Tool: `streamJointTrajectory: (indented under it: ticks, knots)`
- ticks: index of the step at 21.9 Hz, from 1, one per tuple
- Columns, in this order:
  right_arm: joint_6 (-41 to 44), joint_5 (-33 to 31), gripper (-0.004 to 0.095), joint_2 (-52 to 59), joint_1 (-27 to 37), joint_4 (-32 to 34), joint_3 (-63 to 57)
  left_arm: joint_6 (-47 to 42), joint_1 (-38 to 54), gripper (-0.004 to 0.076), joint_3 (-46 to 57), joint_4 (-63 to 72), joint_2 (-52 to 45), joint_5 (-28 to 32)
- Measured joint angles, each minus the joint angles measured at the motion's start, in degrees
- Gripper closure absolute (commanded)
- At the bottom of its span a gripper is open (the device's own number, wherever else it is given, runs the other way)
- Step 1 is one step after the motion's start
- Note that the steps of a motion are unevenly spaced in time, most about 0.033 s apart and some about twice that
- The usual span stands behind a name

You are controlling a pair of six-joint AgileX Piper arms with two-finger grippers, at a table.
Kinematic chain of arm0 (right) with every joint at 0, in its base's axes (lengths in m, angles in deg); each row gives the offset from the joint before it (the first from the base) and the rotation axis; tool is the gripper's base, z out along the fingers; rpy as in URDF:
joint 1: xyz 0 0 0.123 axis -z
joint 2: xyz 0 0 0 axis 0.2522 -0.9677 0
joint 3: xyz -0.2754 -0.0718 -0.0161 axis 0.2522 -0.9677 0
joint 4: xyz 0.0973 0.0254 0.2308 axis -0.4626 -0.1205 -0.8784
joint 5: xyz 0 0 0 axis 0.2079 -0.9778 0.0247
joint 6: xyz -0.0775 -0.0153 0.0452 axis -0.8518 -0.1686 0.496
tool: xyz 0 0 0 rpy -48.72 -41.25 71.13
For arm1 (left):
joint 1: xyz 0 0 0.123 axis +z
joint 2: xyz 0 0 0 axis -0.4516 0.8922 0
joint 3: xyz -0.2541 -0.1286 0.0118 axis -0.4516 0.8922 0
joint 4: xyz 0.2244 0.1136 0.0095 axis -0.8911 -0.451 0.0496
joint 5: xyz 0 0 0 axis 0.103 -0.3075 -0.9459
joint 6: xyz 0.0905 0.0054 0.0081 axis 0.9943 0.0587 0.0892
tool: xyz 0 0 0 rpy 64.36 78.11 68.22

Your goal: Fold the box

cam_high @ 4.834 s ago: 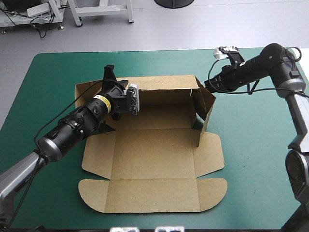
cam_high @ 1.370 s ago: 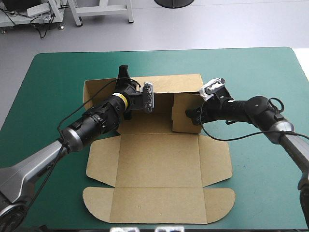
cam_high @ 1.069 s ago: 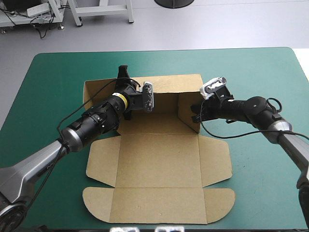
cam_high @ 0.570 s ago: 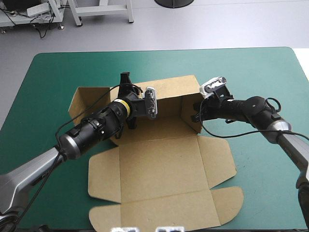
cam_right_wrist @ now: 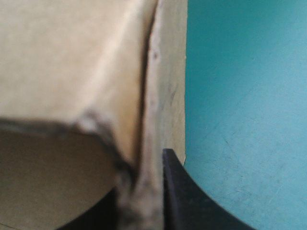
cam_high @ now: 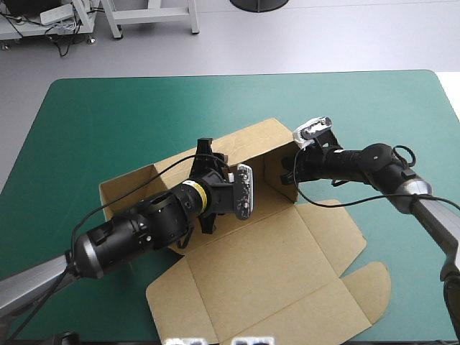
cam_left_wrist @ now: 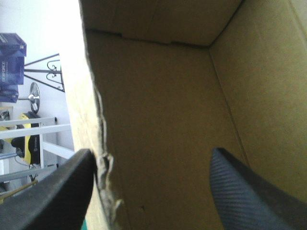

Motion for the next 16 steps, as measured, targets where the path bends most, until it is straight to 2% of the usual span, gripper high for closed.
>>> streamJointTrajectory:
  ticks: [2, 8, 13, 16]
  knots:
    - [0.0, 0.0, 0.0928, 0.0, 0.0, 0.0, 0.0, -1.1, -2.4, 0.0233, 0.0, 0.6, -1.7, -1.2]
    - [2.2, 1.2, 0.0928, 0.0, -0.1, 1.4, 0.0, -8.9, -7.1, 0.0233, 0.1, 1.1, -10.5, -10.5]
    - [3.3, 1.5, 0.0928, 0.0, -0.1, 2.5, 0.1, -15.5, -7.3, 0.0303, -1.8, 1.6, -16.2, -10.3]
    - [5.2, 2.0, 0.0927, 0.1, -0.2, 4.6, 0.2, -20.3, -7.3, 0.0303, -5.9, 1.6, -16.8, -14.1]
